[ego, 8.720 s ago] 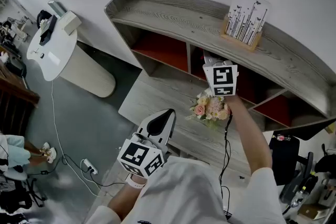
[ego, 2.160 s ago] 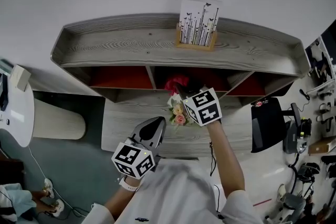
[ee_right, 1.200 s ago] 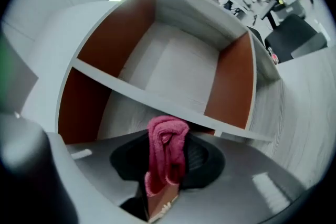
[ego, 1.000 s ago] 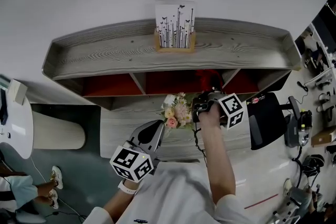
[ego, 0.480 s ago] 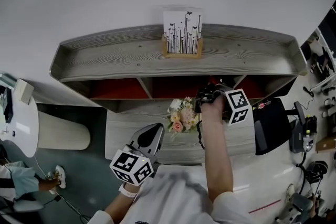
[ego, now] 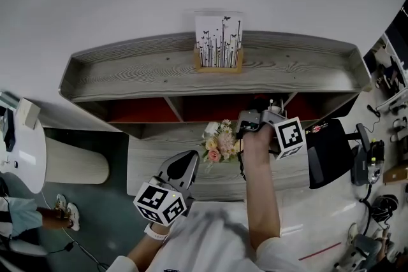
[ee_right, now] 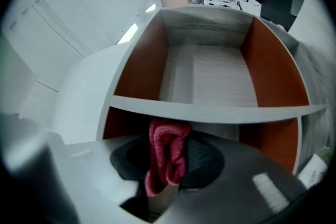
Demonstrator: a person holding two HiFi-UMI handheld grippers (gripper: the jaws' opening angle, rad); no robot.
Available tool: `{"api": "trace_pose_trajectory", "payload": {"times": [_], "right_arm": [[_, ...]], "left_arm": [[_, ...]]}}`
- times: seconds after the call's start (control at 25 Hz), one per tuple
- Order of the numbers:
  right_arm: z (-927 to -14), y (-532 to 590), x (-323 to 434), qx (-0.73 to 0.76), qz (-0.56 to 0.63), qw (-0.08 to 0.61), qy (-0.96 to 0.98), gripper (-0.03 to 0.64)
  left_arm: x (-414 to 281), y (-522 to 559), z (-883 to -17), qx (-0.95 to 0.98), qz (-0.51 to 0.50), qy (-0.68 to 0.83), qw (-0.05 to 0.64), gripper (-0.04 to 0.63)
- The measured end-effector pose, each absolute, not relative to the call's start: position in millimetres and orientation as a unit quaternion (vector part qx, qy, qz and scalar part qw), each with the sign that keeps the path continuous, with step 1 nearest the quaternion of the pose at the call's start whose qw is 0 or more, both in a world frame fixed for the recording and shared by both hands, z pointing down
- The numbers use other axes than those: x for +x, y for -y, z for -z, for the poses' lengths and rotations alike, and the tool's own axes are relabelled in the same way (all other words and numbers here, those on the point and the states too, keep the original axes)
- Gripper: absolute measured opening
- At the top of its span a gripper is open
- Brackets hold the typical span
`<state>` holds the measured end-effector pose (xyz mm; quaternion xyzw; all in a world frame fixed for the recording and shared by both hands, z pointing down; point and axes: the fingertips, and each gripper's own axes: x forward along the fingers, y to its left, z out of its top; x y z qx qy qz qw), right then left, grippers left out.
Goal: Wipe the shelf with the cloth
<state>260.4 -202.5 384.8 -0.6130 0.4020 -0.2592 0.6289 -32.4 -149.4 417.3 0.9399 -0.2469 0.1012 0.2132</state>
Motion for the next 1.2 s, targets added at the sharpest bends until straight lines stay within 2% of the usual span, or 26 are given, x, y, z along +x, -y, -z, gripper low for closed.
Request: {"api": "trace_pose_trajectory", "payload": {"times": [0.32,0.6,1.04,1.2], "right_arm": [[-374.9,176.9,249.0,-0.62,0.245,0.622,-0.411,0.123],[-431.6,174.7,248.0,-0.632,0.33,0.597,-0.368,0.123],[-515.8,156.1,240.8,-0.706,0.439,0.5,-0.242,0.123],[-508.7,158.3,242.1,-0.711,0.44,0.481,-0.263,0.123]], "left_arm": [[-25.2,145.0,-420.8,0.941,-0.1,0.237,0.22,0.006],[-22.2,143.7,-422.4,0.942,-0.098,0.23,0.223,0.006],[-27.7,141.5,-420.7,0.942,-0.093,0.229,0.228,0.006],[-31.0,141.6,-420.3,0.942,-0.092,0.23,0.227,0.006]]}}
